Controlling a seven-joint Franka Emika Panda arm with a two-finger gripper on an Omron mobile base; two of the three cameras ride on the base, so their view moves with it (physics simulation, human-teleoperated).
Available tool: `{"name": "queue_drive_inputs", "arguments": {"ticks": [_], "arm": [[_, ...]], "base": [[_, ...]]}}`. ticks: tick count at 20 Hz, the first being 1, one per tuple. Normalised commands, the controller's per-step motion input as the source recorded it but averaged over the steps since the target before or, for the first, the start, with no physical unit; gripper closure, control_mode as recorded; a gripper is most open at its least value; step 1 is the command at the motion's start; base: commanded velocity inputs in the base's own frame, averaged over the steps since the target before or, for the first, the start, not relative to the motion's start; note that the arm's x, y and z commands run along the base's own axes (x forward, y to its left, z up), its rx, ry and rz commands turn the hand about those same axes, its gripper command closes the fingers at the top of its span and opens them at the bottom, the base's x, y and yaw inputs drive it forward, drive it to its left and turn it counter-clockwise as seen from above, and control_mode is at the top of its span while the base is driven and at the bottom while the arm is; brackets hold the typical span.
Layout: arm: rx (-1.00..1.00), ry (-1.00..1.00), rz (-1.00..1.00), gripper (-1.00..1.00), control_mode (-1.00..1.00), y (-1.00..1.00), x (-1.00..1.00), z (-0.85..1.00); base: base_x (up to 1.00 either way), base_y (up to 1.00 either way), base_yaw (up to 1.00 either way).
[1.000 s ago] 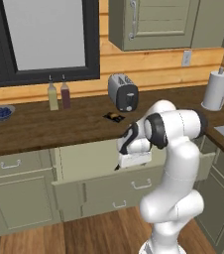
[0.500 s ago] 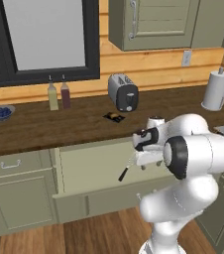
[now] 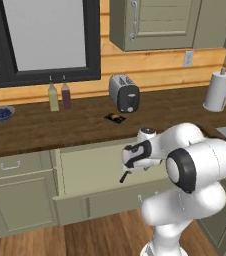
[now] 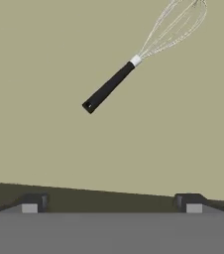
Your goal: Pick the whisk from the drawer and place it on the counter.
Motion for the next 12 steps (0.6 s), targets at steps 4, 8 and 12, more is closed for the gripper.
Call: {"name": "queue_drive_inputs", "arguments": {"ticks": [4,8,12], "arm": [[-0.07,0.09,-0.18,-1.0,-1.0,0.31,0.76,-0.14],[-0.01,0.09,-0.1,-1.0,-1.0,-0.03,0.54,-0.26],[0.0,0.15,-0.06,-1.0,-1.0,-0.05,0.47,-0.25]], "base": [[0.0,0.0,0.0],[0.0,0.0,0.0],[0.0,0.0,0.0]]}}
